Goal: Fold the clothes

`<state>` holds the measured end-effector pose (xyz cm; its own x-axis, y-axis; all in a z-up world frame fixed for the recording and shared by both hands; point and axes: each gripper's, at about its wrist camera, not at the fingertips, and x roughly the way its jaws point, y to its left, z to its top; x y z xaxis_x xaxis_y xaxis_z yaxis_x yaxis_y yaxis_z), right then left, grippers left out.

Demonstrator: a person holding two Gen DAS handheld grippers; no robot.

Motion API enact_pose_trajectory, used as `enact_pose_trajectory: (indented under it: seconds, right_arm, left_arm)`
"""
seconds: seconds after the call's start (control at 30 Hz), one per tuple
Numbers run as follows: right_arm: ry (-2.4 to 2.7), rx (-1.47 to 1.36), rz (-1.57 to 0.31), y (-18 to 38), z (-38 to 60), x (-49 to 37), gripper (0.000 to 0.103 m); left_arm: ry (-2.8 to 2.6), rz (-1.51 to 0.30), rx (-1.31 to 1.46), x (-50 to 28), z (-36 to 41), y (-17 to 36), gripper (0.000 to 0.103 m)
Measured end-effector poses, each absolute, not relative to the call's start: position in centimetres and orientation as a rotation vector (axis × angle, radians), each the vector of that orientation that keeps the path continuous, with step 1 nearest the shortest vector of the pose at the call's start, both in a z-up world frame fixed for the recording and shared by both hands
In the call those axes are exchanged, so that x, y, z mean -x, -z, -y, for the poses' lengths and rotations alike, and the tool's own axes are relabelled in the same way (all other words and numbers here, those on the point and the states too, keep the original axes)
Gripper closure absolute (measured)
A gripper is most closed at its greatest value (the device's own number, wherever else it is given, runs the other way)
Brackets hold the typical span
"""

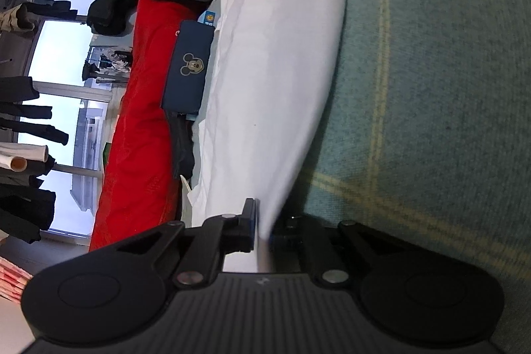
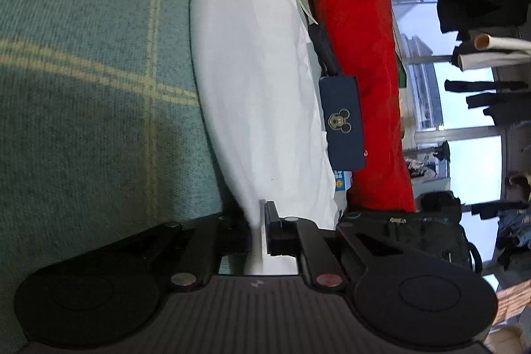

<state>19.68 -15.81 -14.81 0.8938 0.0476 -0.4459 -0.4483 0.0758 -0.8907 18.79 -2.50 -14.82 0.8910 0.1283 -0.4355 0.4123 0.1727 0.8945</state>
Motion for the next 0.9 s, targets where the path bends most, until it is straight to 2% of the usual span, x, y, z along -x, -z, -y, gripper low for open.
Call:
enact_pose_trajectory:
  seconds: [0.1,0.9]
  right_arm:
    - [-0.401,1.452,-0.341,15.0,15.9,-19.9,0.094]
    - [-0.428,1.32,-0.363,13.1,16.8,-20.6,0.097]
  left_arm:
    - [0.227,-0.483,-1.4,-18.9,2.6,14.9,0.103]
    - [0.234,-0.466,-1.325,-18.7,1.9,13.5,0.103]
